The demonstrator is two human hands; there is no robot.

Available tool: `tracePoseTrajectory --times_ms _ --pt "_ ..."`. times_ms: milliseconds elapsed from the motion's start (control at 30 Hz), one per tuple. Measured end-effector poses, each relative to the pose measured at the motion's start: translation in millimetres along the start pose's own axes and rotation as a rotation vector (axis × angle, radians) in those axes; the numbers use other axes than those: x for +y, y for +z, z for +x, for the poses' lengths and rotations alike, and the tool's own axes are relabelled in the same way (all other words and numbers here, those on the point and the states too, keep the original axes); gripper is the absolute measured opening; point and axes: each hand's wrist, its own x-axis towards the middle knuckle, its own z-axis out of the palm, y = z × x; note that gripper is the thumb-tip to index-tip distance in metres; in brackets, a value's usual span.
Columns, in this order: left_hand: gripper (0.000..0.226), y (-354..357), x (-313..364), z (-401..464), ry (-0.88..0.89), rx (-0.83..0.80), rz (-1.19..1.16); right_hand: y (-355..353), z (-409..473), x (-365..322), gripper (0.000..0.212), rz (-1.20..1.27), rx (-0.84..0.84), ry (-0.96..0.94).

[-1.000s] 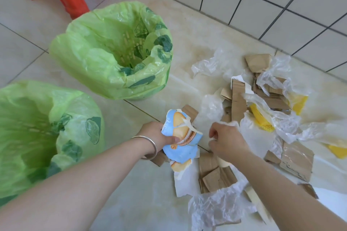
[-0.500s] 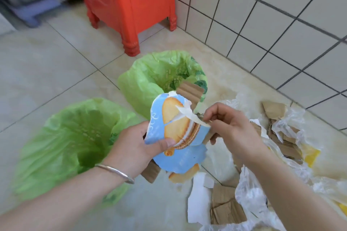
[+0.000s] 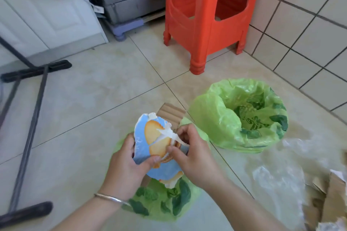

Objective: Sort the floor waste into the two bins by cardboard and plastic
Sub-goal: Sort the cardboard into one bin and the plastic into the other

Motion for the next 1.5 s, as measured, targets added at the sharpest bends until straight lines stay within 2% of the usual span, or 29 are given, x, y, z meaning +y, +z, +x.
tracePoseTrajectory --times_ms 100,300,500,600,733,833,933,1033,1067,1133,1233,1300,1400,1500 --pt "0.026 0.2 -19.1 19.1 -0.051 -0.028 0.062 14.4 11.4 10.1 0.032 -0.058 -0.048 0.089" --pt "0.025 20.0 -35.4 58.3 -0.21 -0.18 0.164 35.5 28.4 29.0 0.019 -0.311 -0.013 0.284" --pt "0.008 45.4 -60.7 89.1 -0.346 -0.283 0.329 60.7 43.0 43.3 0.024 -0.444 -0.072 0.456" --pt "0.012 52.7 -75.5 101.0 -0.435 -0.32 0.342 65.5 48.7 44.2 0.02 -0.498 -0.187 0.605" --pt "0.028 65.4 -98.5 112.2 -0.52 -0.361 0.46 62.1 55.6 46.3 0.029 -0.435 -0.275 0.765" --pt "0.031 74.7 -100.3 115.1 -0.521 -0.427 0.58 66.6 64.1 59.3 0.036 -0.309 -0.206 0.793" --pt "0.031 77.7 -90.7 112.7 -0.43 -0.366 0.67 72.7 68.6 70.2 0.046 -0.179 -0.065 0.815" --pt "0.03 76.7 -92.8 111.0 -0.33 -0.358 0.896 77.8 66.6 75.2 0.046 -0.384 -0.051 0.757" --pt "0.031 75.7 -91.8 110.0 -0.317 -0.365 0.919 78.3 65.0 73.7 0.045 -0.497 -0.09 0.711" --pt "0.033 73.0 -84.7 106.5 -0.262 -0.272 0.905 72.9 60.6 64.6 0.039 -0.736 -0.198 0.604" --pt "0.06 60.2 -70.4 96.1 -0.157 -0.124 0.834 55.4 55.5 51.5 0.03 -0.87 -0.23 0.445" --pt "0.067 51.1 -56.9 84.5 -0.067 -0.109 0.938 43.7 48.2 39.4 0.03 -0.905 -0.203 0.353" --pt "0.044 48.9 -29.3 65.7 0.103 -0.131 1.069 31.7 36.9 27.2 0.026 -0.879 -0.16 0.231" --pt "0.016 67.0 6.5 44.8 0.343 -0.205 1.031 2.5 18.1 22.7 0.02 -0.845 -0.042 0.085"
